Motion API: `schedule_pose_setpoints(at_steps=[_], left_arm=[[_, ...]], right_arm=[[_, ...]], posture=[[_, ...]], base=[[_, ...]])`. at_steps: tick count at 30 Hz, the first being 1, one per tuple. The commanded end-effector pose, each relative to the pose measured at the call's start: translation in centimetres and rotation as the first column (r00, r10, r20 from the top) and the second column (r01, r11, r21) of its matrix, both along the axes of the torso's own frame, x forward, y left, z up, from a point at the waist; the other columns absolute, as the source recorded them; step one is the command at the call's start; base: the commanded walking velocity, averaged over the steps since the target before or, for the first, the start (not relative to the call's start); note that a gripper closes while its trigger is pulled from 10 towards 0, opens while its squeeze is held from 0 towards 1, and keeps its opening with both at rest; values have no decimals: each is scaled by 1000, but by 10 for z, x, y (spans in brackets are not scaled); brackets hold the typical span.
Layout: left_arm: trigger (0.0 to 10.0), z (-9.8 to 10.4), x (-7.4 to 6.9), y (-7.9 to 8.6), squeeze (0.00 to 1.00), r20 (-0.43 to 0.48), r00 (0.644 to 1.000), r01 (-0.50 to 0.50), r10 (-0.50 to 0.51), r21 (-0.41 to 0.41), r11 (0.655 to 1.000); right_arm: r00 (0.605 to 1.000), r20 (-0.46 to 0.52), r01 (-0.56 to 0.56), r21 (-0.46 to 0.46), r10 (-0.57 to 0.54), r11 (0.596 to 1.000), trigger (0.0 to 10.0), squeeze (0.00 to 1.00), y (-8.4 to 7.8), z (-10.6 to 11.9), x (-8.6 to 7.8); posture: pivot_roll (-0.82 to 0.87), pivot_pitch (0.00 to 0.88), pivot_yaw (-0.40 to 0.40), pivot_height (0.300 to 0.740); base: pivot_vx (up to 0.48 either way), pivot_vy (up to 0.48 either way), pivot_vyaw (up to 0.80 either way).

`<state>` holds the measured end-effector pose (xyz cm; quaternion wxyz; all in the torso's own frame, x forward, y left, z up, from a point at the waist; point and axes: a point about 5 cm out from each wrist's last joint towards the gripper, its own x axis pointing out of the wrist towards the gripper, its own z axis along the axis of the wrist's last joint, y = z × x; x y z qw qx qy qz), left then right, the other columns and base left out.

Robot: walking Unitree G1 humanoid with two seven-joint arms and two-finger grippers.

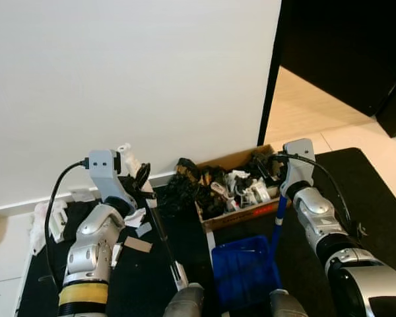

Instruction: Sweep floor

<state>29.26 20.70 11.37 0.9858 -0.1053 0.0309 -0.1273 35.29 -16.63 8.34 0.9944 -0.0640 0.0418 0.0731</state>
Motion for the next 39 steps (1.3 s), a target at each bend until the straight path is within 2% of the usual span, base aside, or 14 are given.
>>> schedule_pose_setpoints(at_steps=[1,2,13,19,20,21,22,23,25,26,30,31,35,39], left_arm=[[10000,0,2,-3,0,12,1000,-3,3,-9,1000],[10000,0,3,-4,0,12,1000,-1,1,-11,1000],[10000,-5,2,-5,0,6,1000,-8,8,-6,1000],[10000,-8,0,-3,0,-3,1000,-13,13,10,1000],[10000,-9,0,-3,0,-3,1000,-15,15,12,1000],[10000,-9,0,-3,0,-2,1000,-17,17,12,1000],[10000,-9,1,-3,0,-1,1000,-17,17,13,1000],[10000,-9,1,-3,0,-1,1000,-17,17,13,1000],[10000,-9,1,-3,0,0,1000,-16,16,15,1000],[10000,-9,2,-3,0,1,1000,-16,16,16,1000],[10000,-9,3,-3,0,2,1000,-17,17,17,1000],[10000,-9,3,-2,0,3,1000,-17,17,17,1000],[10000,-9,3,-2,0,3,1000,-17,17,18,1000],[10000,-11,0,-1,0,0,1000,-18,18,16,1000]], right_arm=[[998,-54,21,10,-21,1000,2627,0,0,-6,-1],[998,-52,23,11,-23,1000,0,0,-1,-4,0],[989,-145,-11,37,16,999,0,0,0,0,6],[994,-103,-32,27,35,999,0,0,1,8,9],[998,-55,-39,7,39,999,7922,0,2,14,11],[998,24,-60,-6,60,998,10000,0,4,23,12],[992,107,-73,1,72,997,10000,0,6,32,13],[992,107,-73,1,72,997,10000,0,6,32,13],[972,217,-95,29,87,995,10000,0,9,45,12],[963,248,-108,7,103,994,10000,0,10,47,11],[959,254,-115,-63,127,991,10000,0,10,43,8],[968,213,-115,-99,134,988,10000,0,8,32,4],[974,184,-113,-94,129,989,10000,0,7,24,1],[993,107,-51,-41,56,998,10000,0,3,-1,-11]], posture=[[184,129,77,740],[183,128,76,740],[177,119,52,740],[178,116,46,740],[180,114,44,740],[180,112,45,740],[182,108,47,740],[182,108,47,740],[183,106,48,740],[183,106,48,740],[188,106,51,740],[190,111,53,740],[196,112,54,740],[208,124,63,740]], base=[[0,0,0],[0,0,0],[0,0,0],[0,0,0],[0,0,0],[0,0,0],[0,0,0],[0,0,0],[0,0,0],[0,0,0],[0,0,0],[0,0,0],[0,0,0],[0,0,0]])
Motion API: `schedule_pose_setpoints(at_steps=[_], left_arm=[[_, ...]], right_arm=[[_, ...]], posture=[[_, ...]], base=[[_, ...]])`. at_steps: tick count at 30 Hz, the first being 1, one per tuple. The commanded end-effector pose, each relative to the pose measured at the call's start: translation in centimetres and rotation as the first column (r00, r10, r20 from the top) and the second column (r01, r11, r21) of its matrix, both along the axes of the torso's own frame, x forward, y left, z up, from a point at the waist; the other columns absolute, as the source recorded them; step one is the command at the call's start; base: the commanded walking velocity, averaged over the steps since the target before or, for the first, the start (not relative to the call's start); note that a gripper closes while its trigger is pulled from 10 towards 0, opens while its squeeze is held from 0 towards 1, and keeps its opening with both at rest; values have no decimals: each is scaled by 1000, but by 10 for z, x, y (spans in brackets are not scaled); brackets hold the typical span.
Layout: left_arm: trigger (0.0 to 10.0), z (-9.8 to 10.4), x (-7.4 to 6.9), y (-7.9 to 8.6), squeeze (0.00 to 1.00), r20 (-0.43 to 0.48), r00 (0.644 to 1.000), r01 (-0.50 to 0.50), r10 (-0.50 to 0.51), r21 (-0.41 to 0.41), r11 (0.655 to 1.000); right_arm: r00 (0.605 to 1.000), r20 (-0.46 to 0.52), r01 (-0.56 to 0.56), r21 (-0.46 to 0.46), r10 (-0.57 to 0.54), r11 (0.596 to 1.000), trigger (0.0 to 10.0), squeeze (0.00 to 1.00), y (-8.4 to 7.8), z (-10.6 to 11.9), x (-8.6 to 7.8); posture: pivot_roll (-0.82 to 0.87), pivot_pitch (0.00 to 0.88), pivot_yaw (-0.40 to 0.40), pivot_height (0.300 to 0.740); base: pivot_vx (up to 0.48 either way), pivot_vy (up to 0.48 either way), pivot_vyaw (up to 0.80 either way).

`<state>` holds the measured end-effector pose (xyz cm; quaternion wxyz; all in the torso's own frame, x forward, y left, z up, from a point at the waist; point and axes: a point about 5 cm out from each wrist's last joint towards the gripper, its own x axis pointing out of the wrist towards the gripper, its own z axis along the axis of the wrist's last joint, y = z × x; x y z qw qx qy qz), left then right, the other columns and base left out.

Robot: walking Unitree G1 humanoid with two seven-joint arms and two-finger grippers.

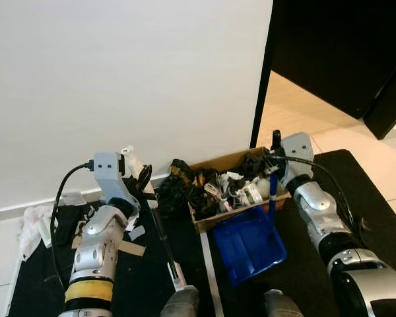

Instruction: Sweep floor

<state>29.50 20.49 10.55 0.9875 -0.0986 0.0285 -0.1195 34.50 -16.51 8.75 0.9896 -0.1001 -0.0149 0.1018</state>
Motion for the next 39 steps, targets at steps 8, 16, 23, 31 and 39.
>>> schedule_pose_setpoints(at_steps=[8,16,23,31,39], left_arm=[[10000,-3,-4,0,0,-5,1000,18,-18,11,1000],[10000,-3,-5,-1,0,-6,1000,24,-24,9,1000],[10000,-3,-5,0,0,-6,1000,27,-27,9,1000],[10000,-3,-6,0,0,-6,1000,29,-29,11,1000],[10000,-6,-8,-3,0,-14,999,39,-39,8,999]], right_arm=[[994,-30,111,88,-109,990,10000,0,-2,-17,-11],[990,13,141,36,-142,989,10000,0,-1,-20,-17],[988,36,149,91,-152,985,10000,0,-2,-13,-12],[990,-36,140,78,-137,987,10000,0,10,-30,-20],[982,-138,132,17,-128,991,10000,176,14,-50,-31]], posture=[[212,135,80,740],[215,141,83,740],[222,140,89,740],[233,140,93,740],[231,140,93,740]], base=[[0,0,0],[0,0,0],[0,0,0],[0,0,0],[0,0,0]])
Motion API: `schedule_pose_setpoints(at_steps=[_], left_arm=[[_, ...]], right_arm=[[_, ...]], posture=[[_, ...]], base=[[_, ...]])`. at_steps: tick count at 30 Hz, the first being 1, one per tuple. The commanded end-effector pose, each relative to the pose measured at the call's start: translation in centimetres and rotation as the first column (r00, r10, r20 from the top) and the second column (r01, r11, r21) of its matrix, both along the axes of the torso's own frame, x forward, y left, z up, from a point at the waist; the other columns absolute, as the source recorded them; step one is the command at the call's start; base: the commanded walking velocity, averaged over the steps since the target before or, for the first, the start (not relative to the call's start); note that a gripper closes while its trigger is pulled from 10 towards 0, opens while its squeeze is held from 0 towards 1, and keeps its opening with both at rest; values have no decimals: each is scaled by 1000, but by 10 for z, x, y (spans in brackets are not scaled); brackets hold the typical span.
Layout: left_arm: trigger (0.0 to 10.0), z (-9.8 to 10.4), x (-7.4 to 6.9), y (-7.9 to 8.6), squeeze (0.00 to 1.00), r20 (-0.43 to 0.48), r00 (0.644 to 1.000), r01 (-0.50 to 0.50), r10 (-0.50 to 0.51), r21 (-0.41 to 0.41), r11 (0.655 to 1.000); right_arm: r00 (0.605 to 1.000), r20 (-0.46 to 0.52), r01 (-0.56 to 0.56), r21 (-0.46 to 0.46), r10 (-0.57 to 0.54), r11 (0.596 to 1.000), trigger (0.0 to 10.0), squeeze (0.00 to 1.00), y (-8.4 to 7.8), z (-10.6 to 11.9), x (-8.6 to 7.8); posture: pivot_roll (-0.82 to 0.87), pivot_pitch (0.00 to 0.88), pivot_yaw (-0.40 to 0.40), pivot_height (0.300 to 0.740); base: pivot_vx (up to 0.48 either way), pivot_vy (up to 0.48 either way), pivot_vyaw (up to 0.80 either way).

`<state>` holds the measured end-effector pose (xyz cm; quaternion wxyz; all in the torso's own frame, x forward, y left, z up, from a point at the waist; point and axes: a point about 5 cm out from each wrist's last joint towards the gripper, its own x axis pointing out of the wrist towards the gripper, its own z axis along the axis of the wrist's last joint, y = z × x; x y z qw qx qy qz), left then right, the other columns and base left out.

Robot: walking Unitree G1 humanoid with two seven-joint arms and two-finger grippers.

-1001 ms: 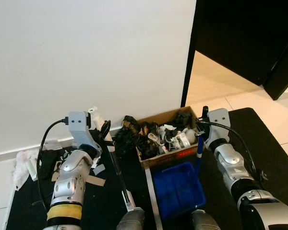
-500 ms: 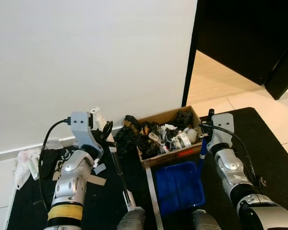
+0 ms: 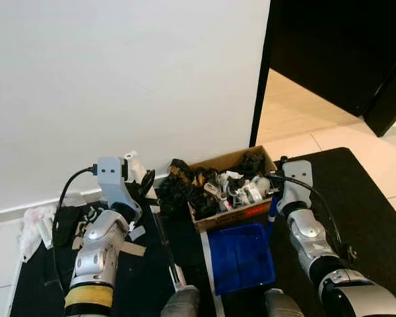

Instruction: Sweep floor

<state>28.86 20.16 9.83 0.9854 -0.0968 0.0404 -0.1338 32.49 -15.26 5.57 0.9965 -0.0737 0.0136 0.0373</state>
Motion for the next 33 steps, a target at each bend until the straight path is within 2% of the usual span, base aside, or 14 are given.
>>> schedule_pose_setpoints(at_steps=[1,2,9,10,12,13,14,15,18,21,23,29,32,33], left_arm=[[10000,1,-2,1,0,7,1000,8,-8,2,1000],[10000,1,-2,1,0,7,1000,8,-8,1,1000],[10000,1,-1,0,0,7,1000,6,-6,1,1000],[10000,1,-1,0,0,7,1000,5,-5,1,1000],[10000,1,-1,0,0,7,1000,5,-5,2,1000],[10000,1,-1,0,0,7,1000,5,-5,2,1000],[10000,1,-1,0,0,7,1000,5,-5,2,1000],[10000,1,-1,0,0,8,1000,3,-3,1,1000],[10000,0,0,-1,0,6,1000,3,-3,-3,1000],[10000,-1,3,-3,0,7,1000,7,-7,-6,1000],[10000,-1,5,-4,0,8,1000,8,-8,-8,1000],[10000,0,4,-3,0,15,1000,-4,5,-12,1000],[10000,-1,3,-2,0,14,1000,-9,10,-11,1000],[10000,-2,2,-1,0,13,1000,-11,11,-10,1000]], right_arm=[[996,-90,-4,-17,3,1000,10000,176,1,-18,-11],[996,-85,-5,-10,4,1000,10000,1000,1,-18,-11],[997,-76,-11,-4,11,1000,10000,1000,-1,-14,-8],[997,-74,-20,-8,20,1000,10000,953,-1,-13,-7],[997,-74,-27,-11,27,1000,10000,953,-1,-12,-6],[997,-68,-41,-19,40,999,10000,192,0,-10,-5],[997,-68,-41,-19,40,999,10000,192,0,-10,-5],[994,-46,-95,-29,94,995,10000,0,3,-6,-3],[964,1,-265,-120,267,957,10000,0,14,7,1],[940,13,-331,-200,340,922,10000,0,17,15,5],[935,6,-346,-218,356,913,10000,0,17,15,6],[917,-72,-399,-195,393,896,10000,0,15,-1,-6],[928,-100,-371,-163,358,914,10000,0,12,-10,-12],[936,-114,-346,-124,333,930,10000,0,11,-15,-15]], posture=[[231,139,93,740],[230,140,93,740],[226,137,87,740],[223,137,84,740],[223,137,84,740],[223,137,84,740],[223,137,84,740],[221,135,81,740],[200,132,83,740],[188,124,81,740],[189,123,78,740],[193,115,59,740],[190,113,56,740],[188,113,53,740]], base=[[0,0,0],[0,0,0],[0,0,0],[0,0,0],[0,0,0],[0,0,0],[0,0,0],[0,0,0],[0,0,0],[0,0,0],[0,0,0],[0,0,0],[0,0,0],[0,0,0]])
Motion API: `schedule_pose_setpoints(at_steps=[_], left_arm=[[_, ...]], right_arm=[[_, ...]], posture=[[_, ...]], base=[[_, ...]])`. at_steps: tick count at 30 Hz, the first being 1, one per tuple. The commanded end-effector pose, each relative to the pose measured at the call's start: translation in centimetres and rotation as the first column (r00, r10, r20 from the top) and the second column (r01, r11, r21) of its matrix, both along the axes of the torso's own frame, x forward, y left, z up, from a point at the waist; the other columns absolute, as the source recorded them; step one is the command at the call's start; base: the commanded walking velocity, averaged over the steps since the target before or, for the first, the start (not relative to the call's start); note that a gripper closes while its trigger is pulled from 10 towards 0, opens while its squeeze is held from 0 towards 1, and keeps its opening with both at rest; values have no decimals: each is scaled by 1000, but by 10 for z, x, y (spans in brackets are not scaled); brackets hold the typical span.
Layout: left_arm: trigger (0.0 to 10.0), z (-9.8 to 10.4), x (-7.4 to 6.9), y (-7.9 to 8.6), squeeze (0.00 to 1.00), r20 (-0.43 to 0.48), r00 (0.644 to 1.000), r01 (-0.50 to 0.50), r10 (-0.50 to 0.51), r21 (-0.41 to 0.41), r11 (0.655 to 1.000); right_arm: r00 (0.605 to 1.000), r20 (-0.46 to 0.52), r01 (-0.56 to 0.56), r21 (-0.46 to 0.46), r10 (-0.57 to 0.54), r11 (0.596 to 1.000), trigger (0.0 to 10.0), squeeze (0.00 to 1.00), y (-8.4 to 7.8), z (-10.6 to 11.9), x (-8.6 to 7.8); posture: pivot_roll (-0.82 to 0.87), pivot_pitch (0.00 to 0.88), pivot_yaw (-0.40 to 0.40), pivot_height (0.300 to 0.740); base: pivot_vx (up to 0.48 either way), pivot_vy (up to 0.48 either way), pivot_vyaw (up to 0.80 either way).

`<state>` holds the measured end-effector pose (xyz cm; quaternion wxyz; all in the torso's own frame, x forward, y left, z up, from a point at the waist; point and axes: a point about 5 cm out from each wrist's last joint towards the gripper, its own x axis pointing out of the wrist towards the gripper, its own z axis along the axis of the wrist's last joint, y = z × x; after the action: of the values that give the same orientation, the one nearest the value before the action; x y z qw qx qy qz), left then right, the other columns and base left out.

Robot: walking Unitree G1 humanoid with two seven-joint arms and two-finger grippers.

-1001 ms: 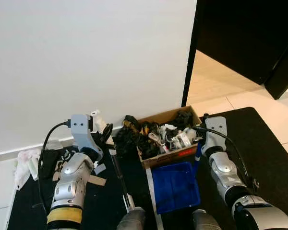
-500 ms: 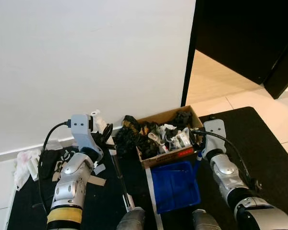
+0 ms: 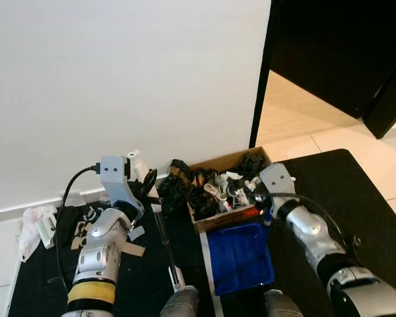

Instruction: Sweep floor

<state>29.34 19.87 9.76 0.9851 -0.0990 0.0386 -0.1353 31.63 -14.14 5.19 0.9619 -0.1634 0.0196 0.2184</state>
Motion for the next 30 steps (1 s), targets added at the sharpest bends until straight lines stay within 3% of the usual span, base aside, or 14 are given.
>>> schedule_pose_setpoints(at_steps=[1,4,7,9,11,19,20,21,22,27,28,29,30], left_arm=[[10000,-2,-3,2,0,8,1000,-14,14,-6,1000],[10000,-4,-3,0,0,4,1000,-10,10,-8,1000],[10000,-5,-2,-1,0,2,1000,-2,3,-9,1000],[10000,-5,-2,-3,0,1,1000,4,-4,-9,1000],[10000,-6,2,-7,0,-3,1000,21,-21,-9,1000],[10000,-10,5,-9,0,-8,1000,25,-26,-11,1000],[10000,-10,5,-9,0,-8,1000,23,-23,-13,1000],[10000,-10,5,-10,0,-8,1000,21,-21,-14,1000],[10000,-11,4,-10,0,-8,1000,21,-21,-14,1000],[10000,-14,2,-9,0,-12,1000,17,-18,-15,1000],[10000,-15,0,-9,0,-18,1000,18,-18,-7,1000],[10000,-17,-1,-8,0,-22,1000,19,-19,-2,1000],[10000,-18,-3,-7,0,-36,999,21,-20,7,1000]], right_arm=[[994,-90,75,63,-69,995,10000,0,-2,-17,-11],[971,-155,204,128,-183,971,10000,0,-7,-27,-17],[957,-175,255,125,-232,959,10000,0,-11,-31,-19],[945,-180,295,107,-273,949,10000,0,-15,-33,-19],[899,-178,414,48,-400,909,10000,0,-33,-34,-18],[876,-155,462,-6,-458,887,10000,0,-48,-29,-16],[872,-160,467,-7,-462,884,10000,357,-49,-30,-16],[869,-165,472,-10,-466,882,10000,357,-49,-30,-16],[867,-165,476,-12,-471,880,10000,1000,-49,-30,-16],[866,-152,480,-19,-477,877,10000,1000,-49,-29,-15],[868,-145,477,-29,-475,879,10000,647,-49,-29,-15],[869,-141,475,-36,-475,879,10000,647,-48,-29,-15],[870,-143,472,-33,-472,881,10000,0,-46,-30,-16]], posture=[[182,111,53,740],[170,109,58,740],[170,109,58,740],[160,103,62,740],[146,92,70,740],[131,72,57,740],[132,72,55,740],[132,72,55,740],[133,73,54,740],[133,73,54,740],[133,73,54,740],[132,71,53,740],[132,70,52,740]], base=[[0,0,0],[0,0,0],[0,0,0],[0,0,0],[0,0,0],[0,0,0],[0,0,0],[0,0,0],[0,0,0],[0,0,0],[0,0,0],[0,0,0],[0,0,0]])
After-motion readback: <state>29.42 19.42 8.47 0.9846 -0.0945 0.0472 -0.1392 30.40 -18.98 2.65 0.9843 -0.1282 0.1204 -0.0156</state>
